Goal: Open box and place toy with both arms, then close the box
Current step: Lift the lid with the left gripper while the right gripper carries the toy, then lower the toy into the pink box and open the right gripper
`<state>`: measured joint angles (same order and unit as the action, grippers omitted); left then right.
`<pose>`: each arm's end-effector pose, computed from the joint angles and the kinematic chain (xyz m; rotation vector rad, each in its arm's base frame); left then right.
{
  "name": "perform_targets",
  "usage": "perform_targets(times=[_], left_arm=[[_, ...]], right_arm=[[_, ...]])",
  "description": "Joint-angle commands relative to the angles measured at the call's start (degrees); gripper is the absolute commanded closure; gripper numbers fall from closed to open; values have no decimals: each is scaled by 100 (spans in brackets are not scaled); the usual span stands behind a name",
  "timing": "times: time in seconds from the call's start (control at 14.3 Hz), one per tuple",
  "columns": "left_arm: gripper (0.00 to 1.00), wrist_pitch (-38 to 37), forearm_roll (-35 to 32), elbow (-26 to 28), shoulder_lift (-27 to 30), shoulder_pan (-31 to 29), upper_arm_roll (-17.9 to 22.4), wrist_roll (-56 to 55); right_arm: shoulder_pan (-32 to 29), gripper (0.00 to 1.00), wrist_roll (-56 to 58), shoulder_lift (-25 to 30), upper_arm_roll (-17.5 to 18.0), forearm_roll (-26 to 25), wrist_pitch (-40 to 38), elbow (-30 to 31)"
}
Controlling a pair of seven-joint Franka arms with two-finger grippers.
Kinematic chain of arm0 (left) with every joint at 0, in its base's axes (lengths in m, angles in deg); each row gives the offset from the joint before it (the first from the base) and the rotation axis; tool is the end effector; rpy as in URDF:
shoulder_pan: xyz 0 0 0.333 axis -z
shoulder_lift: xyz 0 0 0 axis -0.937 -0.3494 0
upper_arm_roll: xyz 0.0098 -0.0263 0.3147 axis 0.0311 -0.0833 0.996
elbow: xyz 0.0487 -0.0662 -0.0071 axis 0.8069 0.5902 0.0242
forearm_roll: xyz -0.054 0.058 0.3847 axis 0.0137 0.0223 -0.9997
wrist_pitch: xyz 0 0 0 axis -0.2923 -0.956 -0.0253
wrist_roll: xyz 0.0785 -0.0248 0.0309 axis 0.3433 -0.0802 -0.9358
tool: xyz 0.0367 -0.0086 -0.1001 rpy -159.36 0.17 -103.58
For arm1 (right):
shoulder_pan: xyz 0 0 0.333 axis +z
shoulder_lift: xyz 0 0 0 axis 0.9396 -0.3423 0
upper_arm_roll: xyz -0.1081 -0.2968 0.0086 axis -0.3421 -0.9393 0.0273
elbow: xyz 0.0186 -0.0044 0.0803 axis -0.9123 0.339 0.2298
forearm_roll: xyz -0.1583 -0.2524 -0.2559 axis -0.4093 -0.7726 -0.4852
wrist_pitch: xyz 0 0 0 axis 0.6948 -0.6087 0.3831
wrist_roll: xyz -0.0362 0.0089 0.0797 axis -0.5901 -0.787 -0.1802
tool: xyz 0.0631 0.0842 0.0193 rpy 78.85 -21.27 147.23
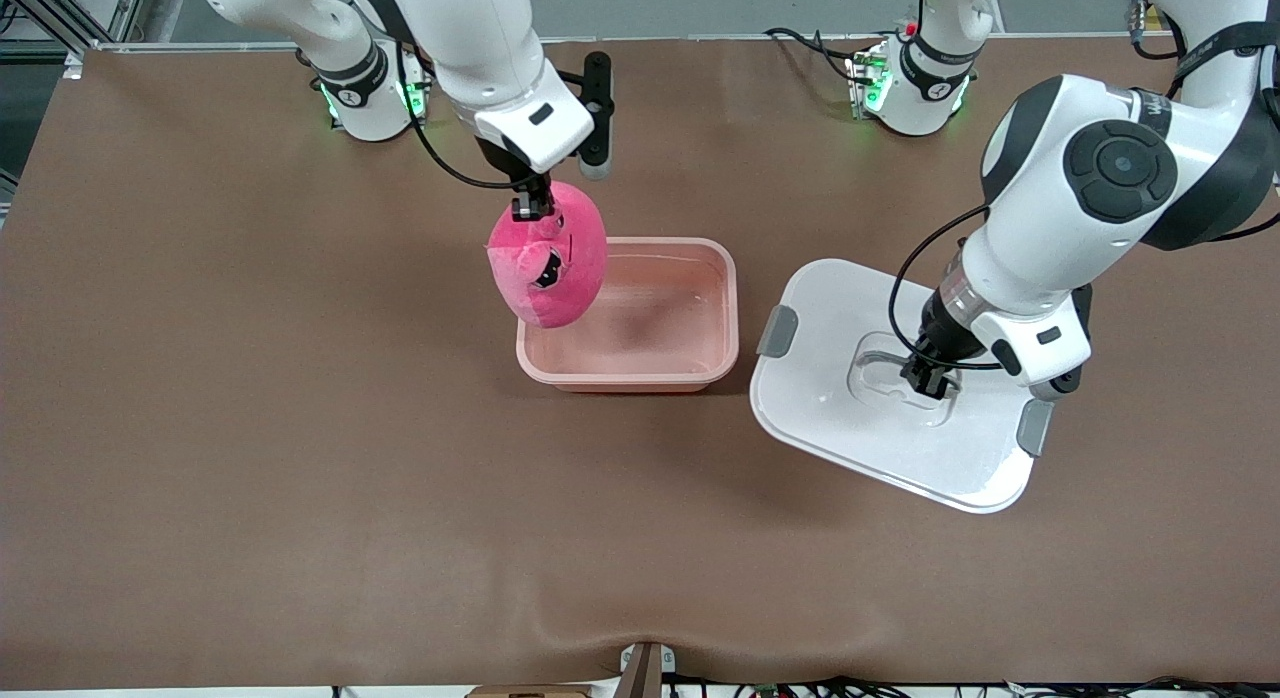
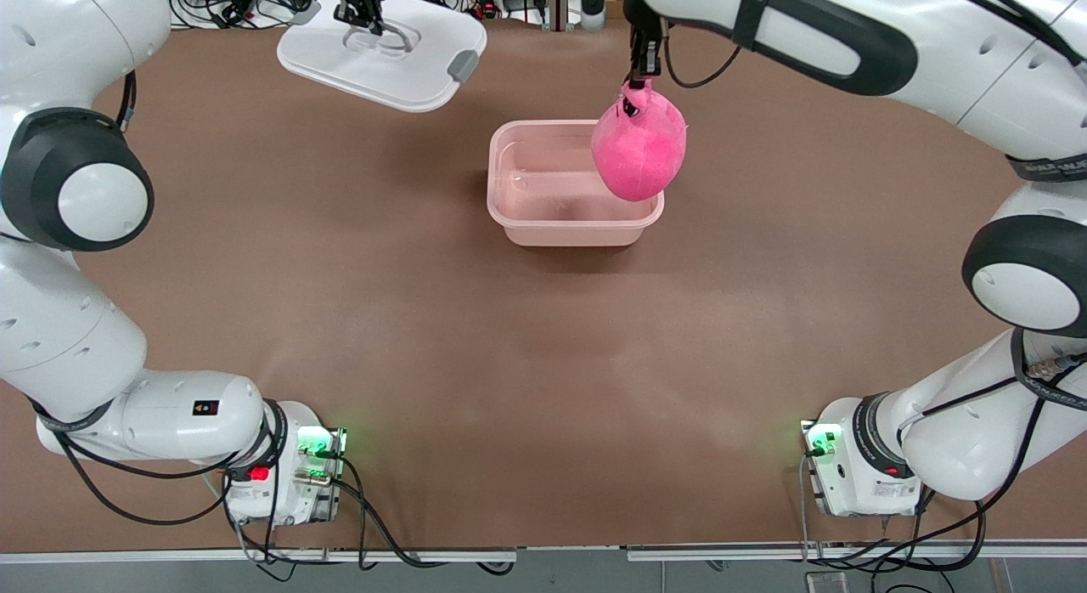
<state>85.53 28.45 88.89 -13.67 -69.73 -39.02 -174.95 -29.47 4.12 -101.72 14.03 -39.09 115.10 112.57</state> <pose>0.6257 -0.2152 0.5087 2.6087 1.6595 0.0792 0.4722 0.4180 0.5683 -2.1815 -2.2053 -0.0132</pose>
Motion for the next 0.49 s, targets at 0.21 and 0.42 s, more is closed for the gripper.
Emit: perform_targets(times=[0.21,0.42], left_arm=[[100,-388,202,-61,93,-307,-50,1010],[100,-642,229,-184,137,-333,-15,1546]], right_arm=[[123,100,168,-95,-83,-204,290,200],[123,100,177,-104,-83,-240,290,209]])
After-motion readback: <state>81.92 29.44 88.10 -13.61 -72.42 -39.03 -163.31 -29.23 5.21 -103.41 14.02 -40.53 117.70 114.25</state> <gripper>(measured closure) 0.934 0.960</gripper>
